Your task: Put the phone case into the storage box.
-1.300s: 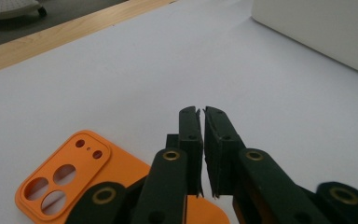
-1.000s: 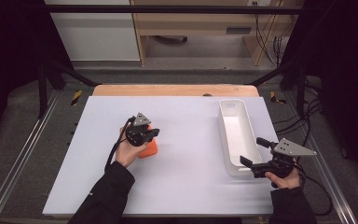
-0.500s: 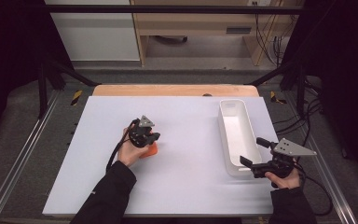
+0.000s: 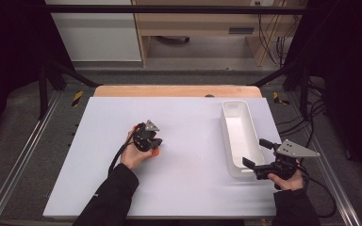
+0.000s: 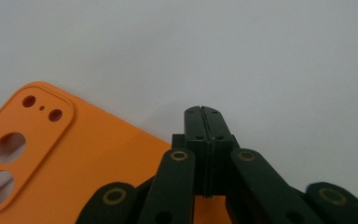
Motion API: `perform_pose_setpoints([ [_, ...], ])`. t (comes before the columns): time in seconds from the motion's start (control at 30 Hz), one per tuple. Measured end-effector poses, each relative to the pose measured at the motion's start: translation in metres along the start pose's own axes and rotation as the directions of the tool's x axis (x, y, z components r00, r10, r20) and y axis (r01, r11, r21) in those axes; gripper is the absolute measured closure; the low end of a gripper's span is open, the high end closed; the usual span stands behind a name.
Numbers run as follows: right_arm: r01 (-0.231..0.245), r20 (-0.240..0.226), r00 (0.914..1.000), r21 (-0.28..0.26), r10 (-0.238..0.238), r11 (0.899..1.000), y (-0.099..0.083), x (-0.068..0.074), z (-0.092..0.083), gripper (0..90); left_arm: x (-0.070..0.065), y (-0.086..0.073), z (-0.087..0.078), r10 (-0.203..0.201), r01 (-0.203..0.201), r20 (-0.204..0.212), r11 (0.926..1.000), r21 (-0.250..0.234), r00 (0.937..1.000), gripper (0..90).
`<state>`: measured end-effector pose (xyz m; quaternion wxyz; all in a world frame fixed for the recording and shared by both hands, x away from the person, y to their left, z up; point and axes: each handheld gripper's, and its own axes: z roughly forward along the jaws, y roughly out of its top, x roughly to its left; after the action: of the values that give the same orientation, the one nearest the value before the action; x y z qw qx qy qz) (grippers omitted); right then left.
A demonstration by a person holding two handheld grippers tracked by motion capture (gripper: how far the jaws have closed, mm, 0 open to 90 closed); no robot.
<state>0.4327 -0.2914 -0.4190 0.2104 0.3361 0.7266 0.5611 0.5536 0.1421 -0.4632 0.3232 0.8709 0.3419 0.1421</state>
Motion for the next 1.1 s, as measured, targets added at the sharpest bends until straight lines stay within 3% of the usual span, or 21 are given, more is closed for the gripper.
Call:
perform_pose_setpoints([
  [0.27,0.0,0.0,1.0,-0.002,0.0,1.0,0.0002,0.0,-0.0001,0.5,-0.0033,0.0004,0.0032,0.023,-0.022,-0.008,0.9996,0.016,0.9997,90.0],
  [0.6,-0.001,0.004,1.0,-0.002,0.001,1.0,0.0003,-0.0003,-0.0005,0.6,-0.0037,0.0004,0.0025,0.019,-0.018,-0.011,0.9995,0.024,0.9998,90.0],
  [1.1,0.001,0.013,0.9999,0.003,-0.001,1.0,0.0003,-0.0006,-0.0003,0.6,-0.0064,-0.0002,-0.0006,0.067,-0.066,-0.022,0.9962,0.057,0.9975,90.0],
])
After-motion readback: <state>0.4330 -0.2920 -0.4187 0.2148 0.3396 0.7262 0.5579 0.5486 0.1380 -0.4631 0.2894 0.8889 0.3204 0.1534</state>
